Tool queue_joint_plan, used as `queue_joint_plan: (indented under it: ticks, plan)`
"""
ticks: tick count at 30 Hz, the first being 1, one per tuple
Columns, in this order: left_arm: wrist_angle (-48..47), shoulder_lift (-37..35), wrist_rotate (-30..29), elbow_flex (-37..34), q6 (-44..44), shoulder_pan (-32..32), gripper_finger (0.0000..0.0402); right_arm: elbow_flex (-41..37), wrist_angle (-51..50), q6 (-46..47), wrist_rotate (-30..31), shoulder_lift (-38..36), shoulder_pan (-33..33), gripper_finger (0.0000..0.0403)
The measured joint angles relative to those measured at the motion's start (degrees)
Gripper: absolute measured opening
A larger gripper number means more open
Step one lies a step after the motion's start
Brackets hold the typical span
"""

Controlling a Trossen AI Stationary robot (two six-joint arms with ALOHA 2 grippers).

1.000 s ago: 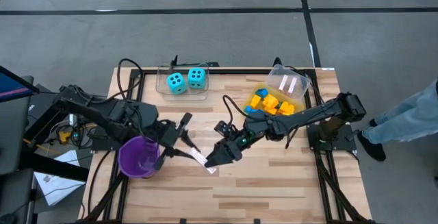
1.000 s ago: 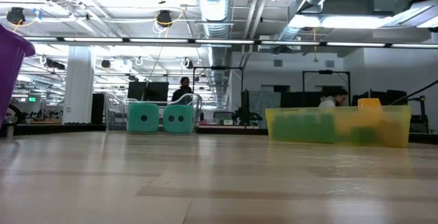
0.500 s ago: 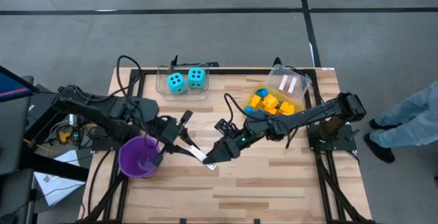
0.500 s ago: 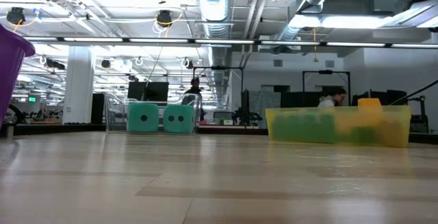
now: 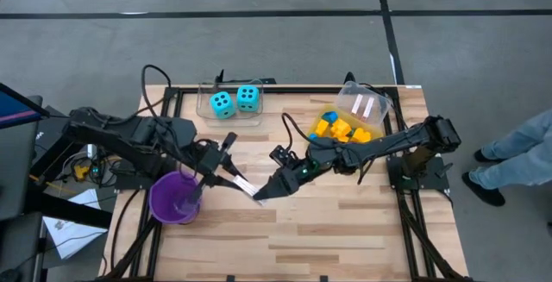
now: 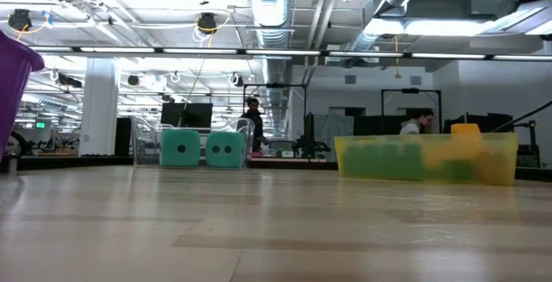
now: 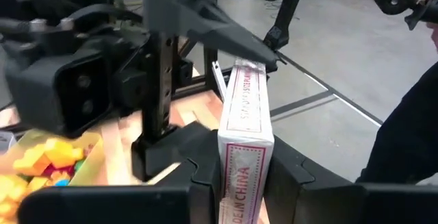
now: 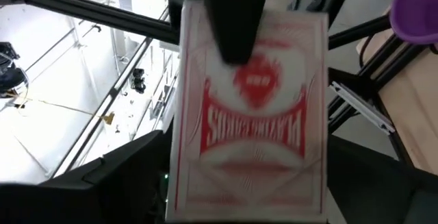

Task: Pick & Place Toys
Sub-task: Put the red deck of cards into the white bin

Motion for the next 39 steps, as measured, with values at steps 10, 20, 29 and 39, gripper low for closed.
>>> queue_joint_plan:
  ticks: [10,20,29,39]
  plan:
    - [-6.49,-2.81,7.02,0.09,-5.03,3.55,0.0059,-0.04,-0.41,0.15,-1.48,0.03,0.13,0.0381]
    - [-17.55,-0.74,17.43,-0.07,-15.84,3.36,0.0059,-0.02,-2.86,-3.41,-0.14,-0.07,-1.52,0.0377]
    - [-16.98,4.59,19.46,0.00,-28.33,3.92,0.0059,-0.02,-10.14,-3.45,0.10,0.00,-3.53,0.0377]
    - [-15.23,5.10,27.38,0.00,-30.46,9.67,0.0059,-0.02,-7.36,-5.02,1.79,0.00,-2.27,0.0377]
